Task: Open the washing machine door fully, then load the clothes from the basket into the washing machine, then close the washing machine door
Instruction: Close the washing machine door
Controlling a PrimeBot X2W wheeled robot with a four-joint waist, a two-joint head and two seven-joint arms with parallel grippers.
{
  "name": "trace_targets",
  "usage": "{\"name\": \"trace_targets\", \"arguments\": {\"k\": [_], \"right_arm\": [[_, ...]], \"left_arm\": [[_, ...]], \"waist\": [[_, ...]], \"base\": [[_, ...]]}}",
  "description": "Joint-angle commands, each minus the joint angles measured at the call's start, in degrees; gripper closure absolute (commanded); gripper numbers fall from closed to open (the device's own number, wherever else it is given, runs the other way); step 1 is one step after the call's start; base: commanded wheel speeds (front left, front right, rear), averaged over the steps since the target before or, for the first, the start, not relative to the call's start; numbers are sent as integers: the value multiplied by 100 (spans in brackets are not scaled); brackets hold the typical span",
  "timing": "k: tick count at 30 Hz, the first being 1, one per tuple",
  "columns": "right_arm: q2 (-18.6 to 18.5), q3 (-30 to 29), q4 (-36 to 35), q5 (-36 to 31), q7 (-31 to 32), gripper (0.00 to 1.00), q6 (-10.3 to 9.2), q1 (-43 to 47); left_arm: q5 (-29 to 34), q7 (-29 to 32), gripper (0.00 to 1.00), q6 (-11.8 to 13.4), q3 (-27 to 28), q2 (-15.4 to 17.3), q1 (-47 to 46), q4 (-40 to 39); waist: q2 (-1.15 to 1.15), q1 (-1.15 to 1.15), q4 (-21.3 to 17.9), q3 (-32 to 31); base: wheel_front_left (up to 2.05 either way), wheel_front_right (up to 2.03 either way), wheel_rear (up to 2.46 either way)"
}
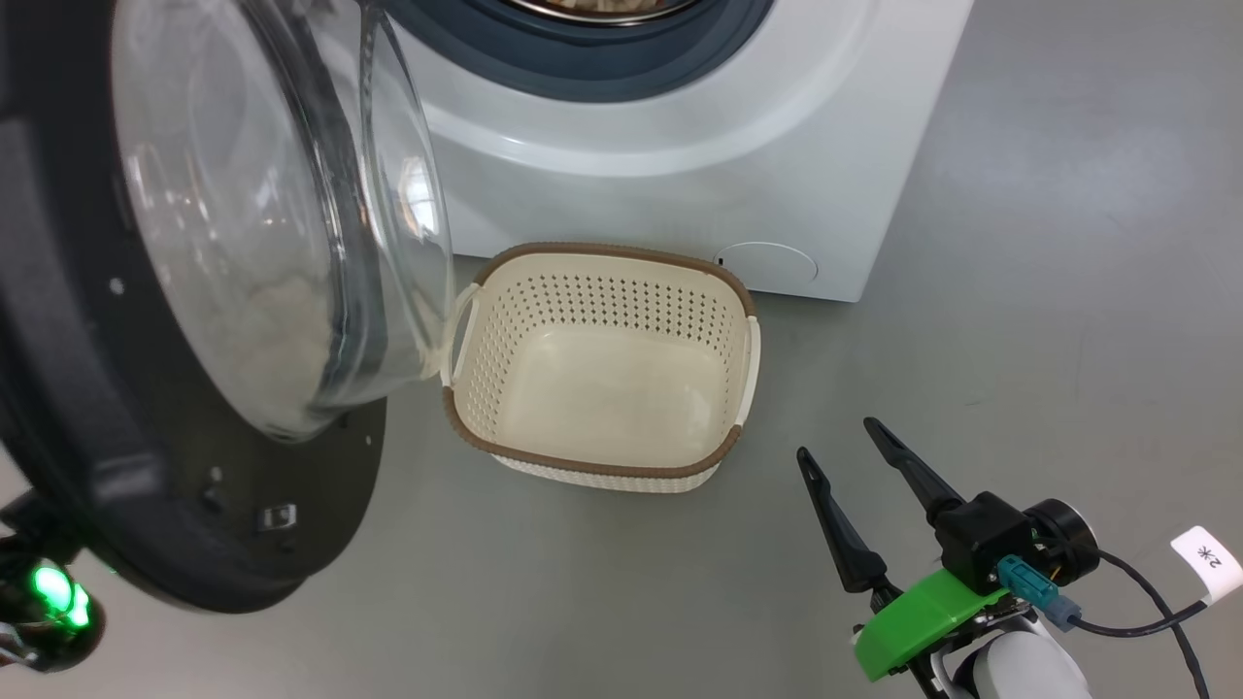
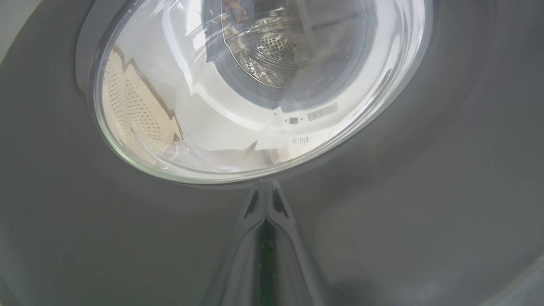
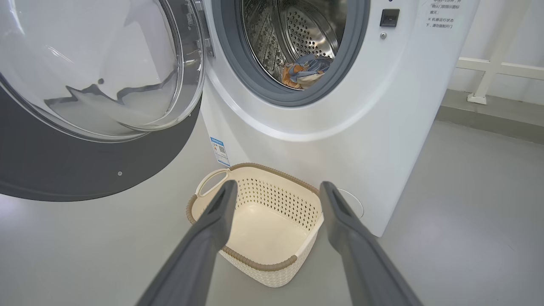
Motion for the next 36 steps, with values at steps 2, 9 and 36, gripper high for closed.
{"name": "trace_targets", "arguments": {"k": [2,9,36], "right_arm": [[72,143,-143,27,-73,0,9,37],[84,136,-167,53,-74,0,9,48],[99,-84,-339,221,-74,0,9,-73]], "left_arm": [[-75,155,100,-41,15,51,131,-312],[-106,32,100,-41,-143,-353,207,-711],[-434,-949,100,-41,-1265,-794,-41,-823]], "waist": [[0,0,-54,-40],[0,0,-203,-99],[0,0,-1111,166]], "base": [[0,0,0],[0,0,0],[0,0,0]]}}
